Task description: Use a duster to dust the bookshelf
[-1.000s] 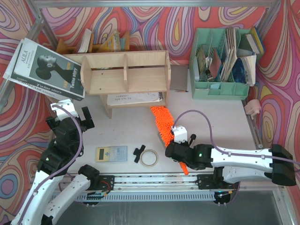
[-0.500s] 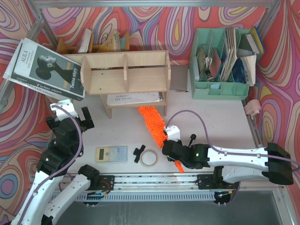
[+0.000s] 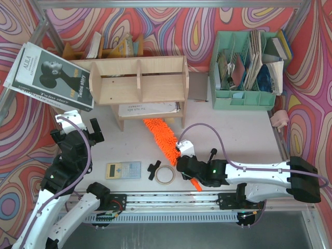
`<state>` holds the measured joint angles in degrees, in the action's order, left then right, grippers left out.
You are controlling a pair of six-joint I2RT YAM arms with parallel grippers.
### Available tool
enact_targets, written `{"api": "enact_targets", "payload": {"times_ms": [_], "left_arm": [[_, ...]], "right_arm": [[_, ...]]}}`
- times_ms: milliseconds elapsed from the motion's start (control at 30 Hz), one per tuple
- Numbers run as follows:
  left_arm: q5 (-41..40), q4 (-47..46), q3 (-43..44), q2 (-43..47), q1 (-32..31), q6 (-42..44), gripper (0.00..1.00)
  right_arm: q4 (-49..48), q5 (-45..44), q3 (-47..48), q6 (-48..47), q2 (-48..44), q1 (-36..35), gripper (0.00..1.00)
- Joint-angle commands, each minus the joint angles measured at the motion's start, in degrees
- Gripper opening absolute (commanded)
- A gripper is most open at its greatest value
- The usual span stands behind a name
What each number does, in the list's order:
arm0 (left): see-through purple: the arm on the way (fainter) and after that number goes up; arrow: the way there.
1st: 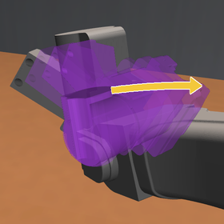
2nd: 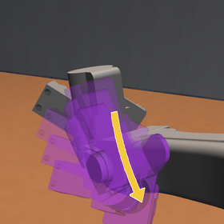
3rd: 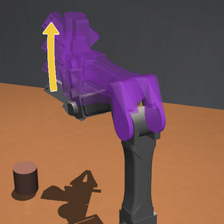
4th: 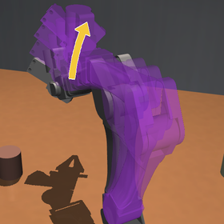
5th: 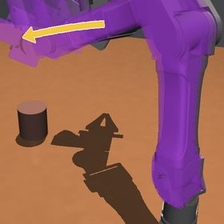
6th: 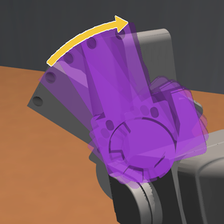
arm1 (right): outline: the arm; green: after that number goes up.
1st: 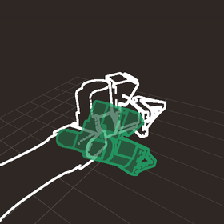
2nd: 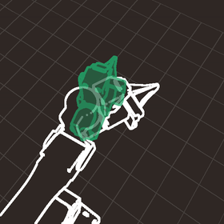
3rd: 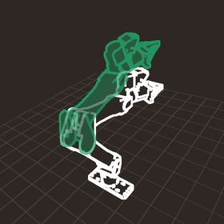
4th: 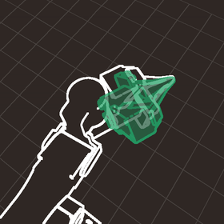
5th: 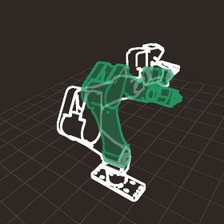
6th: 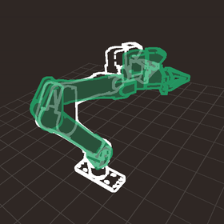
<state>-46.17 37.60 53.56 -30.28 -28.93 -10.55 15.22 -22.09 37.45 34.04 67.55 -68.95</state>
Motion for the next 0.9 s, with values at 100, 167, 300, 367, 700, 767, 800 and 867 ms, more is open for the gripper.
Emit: {"api": "enact_targets", "payload": {"times_ms": [100,167,300,367,700,767,800,867], "left_arm": [[-0.92,0.10,0.57,0.10,0.24,0.07,0.98],[-0.83,0.25,0.65,-0.37,0.21,0.05,0.99],[-0.76,0.63,0.84,-0.61,0.24,-0.14,0.99],[-0.70,0.44,0.71,-0.36,0.23,-0.15,0.98],[-0.85,0.33,0.63,-0.30,0.20,-0.01,0.99],[-0.90,0.34,0.67,-0.22,0.22,0.00,0.99],[-0.94,0.37,0.67,-0.22,0.27,-0.05,0.99],[-0.94,0.34,0.58,-0.18,0.26,-0.03,0.98]], "right_arm": [[8.58,-9.48,0.27,10.76,-2.51,0.24,0.00],[9.20,-10.49,-0.62,11.55,-4.22,0.26,0.00],[4.99,-9.92,-1.47,7.17,-6.01,0.23,0.00],[-0.40,-7.06,-1.79,2.57,-5.58,0.25,0.00],[-12.18,1.14,-2.92,-7.78,-3.14,0.26,0.00],[-11.01,0.78,-2.54,-7.61,-2.82,0.22,0.00],[-9.93,-0.53,-2.27,-6.77,-2.81,0.26,0.00],[-7.34,-2.84,-2.50,-3.96,-3.45,0.26,0.00]]}}
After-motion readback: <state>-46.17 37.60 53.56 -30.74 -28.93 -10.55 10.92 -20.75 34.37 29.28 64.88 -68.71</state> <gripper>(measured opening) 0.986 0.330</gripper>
